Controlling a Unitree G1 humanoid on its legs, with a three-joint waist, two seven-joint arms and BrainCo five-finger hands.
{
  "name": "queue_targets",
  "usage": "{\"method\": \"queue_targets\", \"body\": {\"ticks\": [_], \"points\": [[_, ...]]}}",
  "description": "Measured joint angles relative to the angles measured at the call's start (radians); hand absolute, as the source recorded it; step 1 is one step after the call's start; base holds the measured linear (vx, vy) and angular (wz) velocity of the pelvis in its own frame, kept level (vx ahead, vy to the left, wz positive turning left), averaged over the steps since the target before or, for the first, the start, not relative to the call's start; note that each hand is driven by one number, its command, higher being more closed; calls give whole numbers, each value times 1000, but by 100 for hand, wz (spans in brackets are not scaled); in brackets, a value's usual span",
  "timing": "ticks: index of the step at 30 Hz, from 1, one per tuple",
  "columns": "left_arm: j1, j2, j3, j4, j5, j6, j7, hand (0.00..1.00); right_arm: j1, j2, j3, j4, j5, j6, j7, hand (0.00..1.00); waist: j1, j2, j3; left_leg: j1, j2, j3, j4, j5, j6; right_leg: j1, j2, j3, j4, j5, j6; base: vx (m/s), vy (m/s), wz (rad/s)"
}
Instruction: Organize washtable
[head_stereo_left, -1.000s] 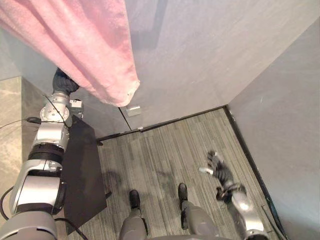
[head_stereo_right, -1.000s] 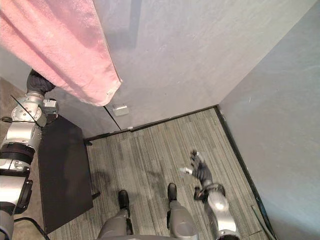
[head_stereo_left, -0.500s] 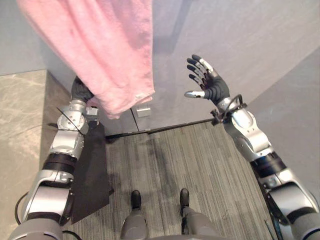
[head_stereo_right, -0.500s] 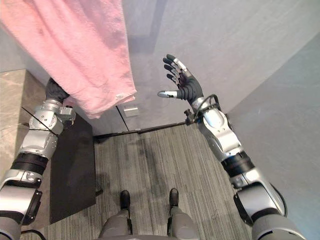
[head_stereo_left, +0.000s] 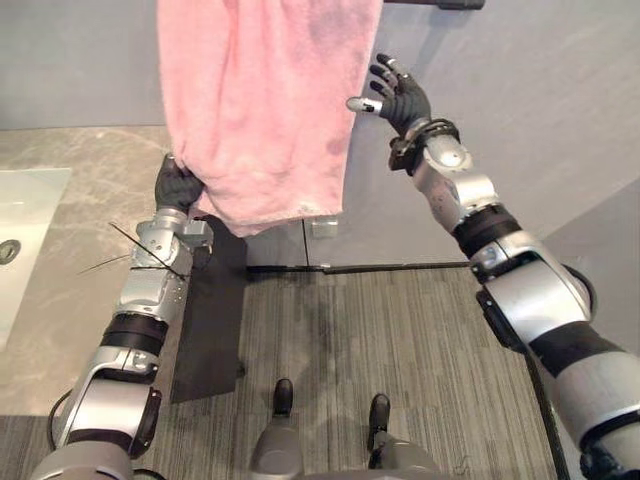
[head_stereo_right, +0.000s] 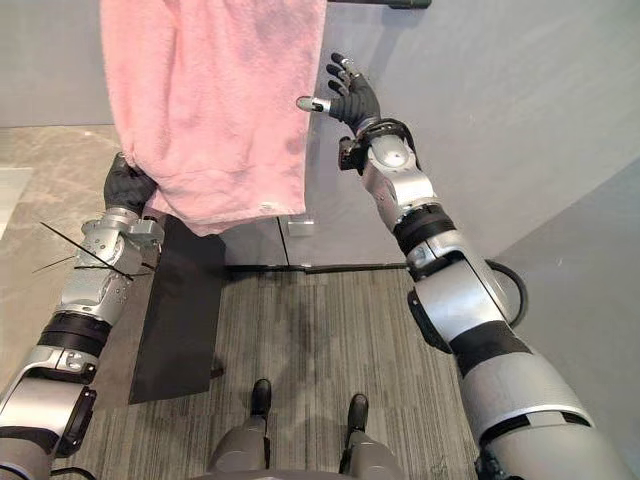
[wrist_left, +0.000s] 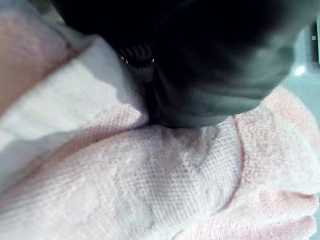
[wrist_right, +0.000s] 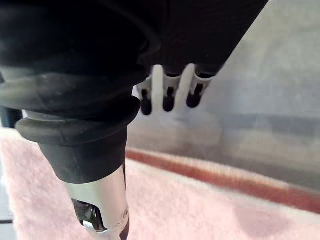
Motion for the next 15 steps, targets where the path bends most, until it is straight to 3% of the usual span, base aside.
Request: {"method": "queue_targets", "body": {"ticks": [6,7,15], "points": [[-63,-10,-40,3,-1,-1,1,100,-64,59,-82,79,1,28,-36,0,19,0,0,-30,6,-32,-1,15,-8,-8,8,-35,0,1,-3,-42,-11,18],[-74,-12,-47,5,-2,-1,2,100,-77,65,-93,93,2,30,-39,100,24,0,0,-34,7,-36,-1,18,-9,-10,9,-39,0,1,-3,-16,-21,13],[-162,-36,-63,82,-7,-1,6,100,-160,98,-120,97,3,31,-60,100,24,0,0,-65,18,-83,0,33,-23,-14,23,-86,2,-6,-13,-4,-33,15]]}}
